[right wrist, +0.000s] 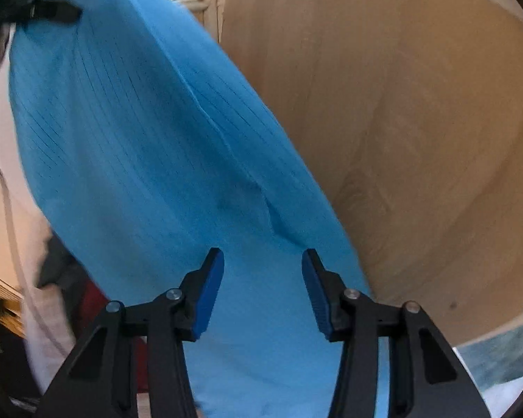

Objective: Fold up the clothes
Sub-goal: 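Regrasp the jacket edge with the right tool while the left tool holds the cuff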

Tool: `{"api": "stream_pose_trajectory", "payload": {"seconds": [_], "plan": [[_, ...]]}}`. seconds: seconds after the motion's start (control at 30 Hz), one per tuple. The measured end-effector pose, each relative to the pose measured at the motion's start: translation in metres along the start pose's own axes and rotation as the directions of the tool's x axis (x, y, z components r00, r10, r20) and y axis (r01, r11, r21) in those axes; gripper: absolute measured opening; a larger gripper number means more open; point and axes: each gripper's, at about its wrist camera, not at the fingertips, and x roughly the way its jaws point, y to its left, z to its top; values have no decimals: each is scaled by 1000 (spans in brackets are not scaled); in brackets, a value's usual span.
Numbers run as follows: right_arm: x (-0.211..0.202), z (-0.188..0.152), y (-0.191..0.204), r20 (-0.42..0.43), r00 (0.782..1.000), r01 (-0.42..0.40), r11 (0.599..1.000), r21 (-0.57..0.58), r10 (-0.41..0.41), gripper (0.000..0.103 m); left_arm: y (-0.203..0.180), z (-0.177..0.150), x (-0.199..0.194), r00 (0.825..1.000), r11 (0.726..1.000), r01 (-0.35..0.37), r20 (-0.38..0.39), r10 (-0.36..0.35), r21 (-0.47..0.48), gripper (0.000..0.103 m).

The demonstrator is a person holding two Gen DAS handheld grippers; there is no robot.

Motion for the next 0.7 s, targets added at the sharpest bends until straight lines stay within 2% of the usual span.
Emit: {"api": "stream_pose_trajectory", "payload": {"seconds": [0.07, 0.17, 0.2, 0.23, 0.27, 0.33, 0.4, 0.57, 0.63, 0.7], "plan": [[8, 6, 4, -24, 999, -27, 999, -21, 26, 46, 1, 0, 1, 1000, 1000, 2, -1, -2, 3, 10], [23, 14, 10, -57, 998, -22, 998, -57, 18, 45, 2, -1, 2, 1000, 1000, 1, -4, -1, 6, 10], [28, 16, 12, -72, 997, -20, 998, -63, 15, 39, 2, -1, 3, 1000, 1000, 1, -5, -1, 7, 10], [33, 17, 11, -92, 996, -19, 998, -57, 14, 5, 2, -1, 4, 1000, 1000, 1, -7, -1, 8, 10], [35, 19, 11, -107, 994, -19, 999, -51, 13, 2, 3, -2, 5, 1000, 1000, -2, -10, 2, 8, 10], [33, 19, 12, -120, 993, -11, 999, -42, 6, 1, 6, -4, 7, 1000, 1000, -4, -16, 4, 6, 11], [22, 22, 10, -106, 994, 33, 998, -50, -39, 1, 11, -9, 9, 1000, 1000, -4, -22, 4, -1, 11], [9, 32, -10, -52, 993, 105, 994, 32, -103, 1, 23, -17, 11, 1000, 999, 16, -16, -17, -35, 11], [17, 33, -13, -52, 992, 119, 991, 59, -116, 1, 22, -15, 14, 999, 999, 26, -17, -27, -40, 11], [29, 31, -9, -84, 983, 169, 984, 53, -164, 3, 22, -14, 16, 999, 998, 36, -18, -37, -46, 11]]}}
